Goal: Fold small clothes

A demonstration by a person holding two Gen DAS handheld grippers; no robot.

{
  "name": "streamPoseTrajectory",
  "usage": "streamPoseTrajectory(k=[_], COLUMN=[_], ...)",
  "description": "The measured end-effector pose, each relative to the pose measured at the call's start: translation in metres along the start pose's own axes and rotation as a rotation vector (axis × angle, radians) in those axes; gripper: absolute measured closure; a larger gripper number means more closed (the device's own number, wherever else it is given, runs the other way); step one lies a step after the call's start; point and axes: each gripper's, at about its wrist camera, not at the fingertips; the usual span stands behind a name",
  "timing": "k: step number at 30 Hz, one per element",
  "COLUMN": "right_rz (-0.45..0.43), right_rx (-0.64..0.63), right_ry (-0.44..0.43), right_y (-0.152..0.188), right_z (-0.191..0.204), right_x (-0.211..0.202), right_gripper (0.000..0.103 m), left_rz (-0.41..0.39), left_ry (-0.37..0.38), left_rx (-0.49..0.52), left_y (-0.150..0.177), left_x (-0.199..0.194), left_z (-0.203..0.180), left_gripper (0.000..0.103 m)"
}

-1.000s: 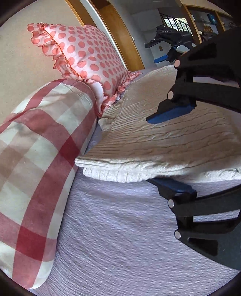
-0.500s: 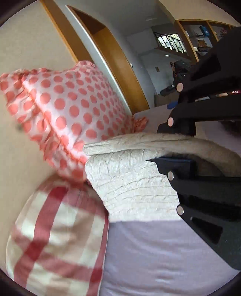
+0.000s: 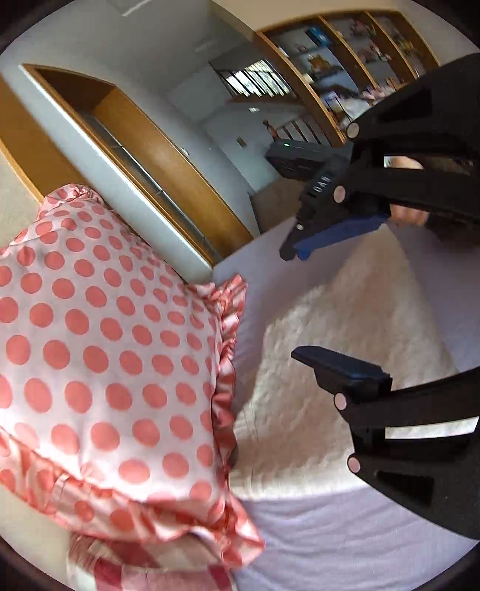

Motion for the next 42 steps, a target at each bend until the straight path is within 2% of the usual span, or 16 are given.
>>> streamPoseTrajectory(k=[4,8,9,11,14,16,18,23,27,28,30,32,34,36,39,42], right_rz=[0.142,0.18,0.162,0.07,0.137,0.148,0.151,0.288,0.295,0.3,0.325,0.295,0.292,0.324,0.388,0.363], right_rx=[0.017,-0.019,-0.041,-0.042,-0.004,-0.009,-0.016,0.059,0.081,0.068,0.073,0.06,0.028,-0.023,-0.149,-0.226], right_ry=[0.036,0.06,0.018,0.083,0.08,0.076,0.025,-0.024,-0.188,-0.201,-0.242,-0.249,-0.288,-0.324,-0.246,-0.087], right_y=[0.003,0.006,0.005,-0.003,-0.005,0.001,0.007,0.016,0.018,0.021,0.027,0.028,0.029,0.037,0.042,0.049], right_z=[-0.005,-0.003,0.0,0.002,-0.002,0.002,0.005,-0.017,-0.023,-0.022,-0.019,-0.007,0.01,0.035,0.081,0.108], right_x=[0.032,0.057,0.057,0.053,0.051,0.034,0.019,0.038,0.044,0.049,0.062,0.062,0.062,0.071,0.105,0.117], right_gripper=[0.016,0.032,0.058,0.074,0.067,0.028,0.004,0.004,0.003,0.015,0.048,0.051,0.059,0.064,0.062,0.039], left_rz=[0.012,0.073,0.089,0.098,0.037,-0.008,0.005,0.154,0.153,0.147,0.137,0.136,0.123,0.086,0.056,0.074], left_ry=[-0.148,-0.173,-0.179,-0.21,-0.165,-0.171,-0.174,-0.073,0.04,0.062,0.063,0.058,0.08,0.027,-0.068,-0.211], left_rx=[0.111,0.16,0.155,0.174,0.099,0.018,-0.033,-0.17,-0.227,-0.235,-0.243,-0.234,-0.231,-0.172,-0.168,-0.187], left_y=[0.051,0.071,0.073,0.077,0.075,0.072,0.065,0.061,0.059,0.057,0.054,0.053,0.054,0.059,0.071,0.084], left_x=[-0.009,0.018,0.026,0.038,0.023,0.006,0.002,0.029,0.044,0.046,0.048,0.043,0.021,-0.011,-0.054,-0.068], left_z=[0.008,0.014,0.018,0.021,0.031,0.046,0.062,0.101,0.114,0.116,0.119,0.123,0.129,0.128,0.145,0.168], left_gripper=[0.045,0.042,0.042,0.042,0.042,0.034,0.028,0.022,0.014,0.014,0.029,0.058,0.065,0.065,0.062,0.055])
Point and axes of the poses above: each gripper's, at about its wrist camera, not at the fingertips, and x roughly the way its jaws point, z to its left, y to its underside, and after that the axes turned 13 degrees about z, right-handed
